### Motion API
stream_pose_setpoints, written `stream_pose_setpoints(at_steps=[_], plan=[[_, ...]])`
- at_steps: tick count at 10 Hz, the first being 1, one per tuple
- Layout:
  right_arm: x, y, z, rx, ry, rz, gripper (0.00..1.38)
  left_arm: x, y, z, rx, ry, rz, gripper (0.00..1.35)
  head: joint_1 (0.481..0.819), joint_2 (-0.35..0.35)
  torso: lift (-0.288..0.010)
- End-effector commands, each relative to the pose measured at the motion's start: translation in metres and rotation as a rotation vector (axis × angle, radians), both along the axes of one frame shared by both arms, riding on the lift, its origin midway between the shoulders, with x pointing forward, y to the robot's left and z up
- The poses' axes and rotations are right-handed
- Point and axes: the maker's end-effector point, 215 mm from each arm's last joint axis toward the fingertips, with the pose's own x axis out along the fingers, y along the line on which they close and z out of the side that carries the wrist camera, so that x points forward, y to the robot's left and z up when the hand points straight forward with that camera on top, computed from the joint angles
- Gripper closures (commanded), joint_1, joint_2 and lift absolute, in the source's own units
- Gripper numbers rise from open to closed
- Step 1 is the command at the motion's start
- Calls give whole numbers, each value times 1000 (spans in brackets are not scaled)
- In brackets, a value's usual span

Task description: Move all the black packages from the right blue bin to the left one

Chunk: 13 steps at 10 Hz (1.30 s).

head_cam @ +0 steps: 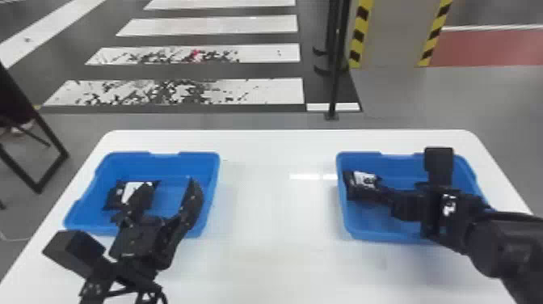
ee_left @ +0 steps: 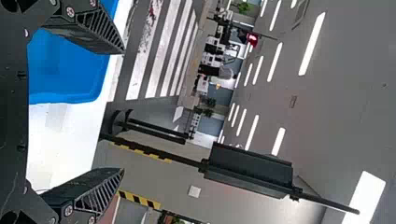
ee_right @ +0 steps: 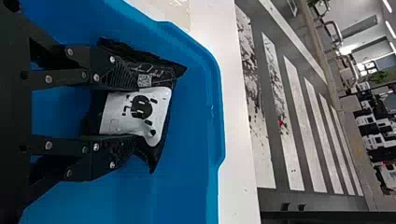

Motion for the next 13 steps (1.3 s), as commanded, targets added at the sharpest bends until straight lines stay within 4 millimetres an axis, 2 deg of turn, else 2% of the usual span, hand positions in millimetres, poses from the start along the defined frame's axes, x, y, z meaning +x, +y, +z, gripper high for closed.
stream_pose_setpoints(at_steps=[1,2,4,5,6,7,9,10,11,13], plan=[[-3,2,-2,33,-5,-10,1204,-1,0,-1,-3,3,0,145,695,75,-140],[-3,0,1,53,-25,-24,1205,-1,-1,-3,-7,5,0,145,695,77,-140],[-15,-32,20,94,-75,-105,1205,-1,1,4,-12,-16,5,147,695,73,-140],[-18,-47,35,105,-109,-136,1205,-3,3,5,-23,-21,11,147,695,56,-140],[-21,-53,50,118,-138,-142,1205,-4,4,10,-26,-37,16,147,695,47,-140],[-21,-52,78,140,-192,-133,1205,-4,3,14,-30,-53,17,147,695,31,-140],[-20,-25,118,251,-250,-69,1205,-3,-12,28,-80,-94,-6,140,695,28,-140],[-24,10,135,339,-256,-3,1205,-2,-30,30,-129,-98,-40,140,695,36,-140],[-33,47,142,408,-241,68,1205,-1,-45,37,-166,-114,-76,140,695,47,-140],[-53,115,151,519,-192,193,1205,2,-89,35,-229,-87,-179,147,695,77,-140]])
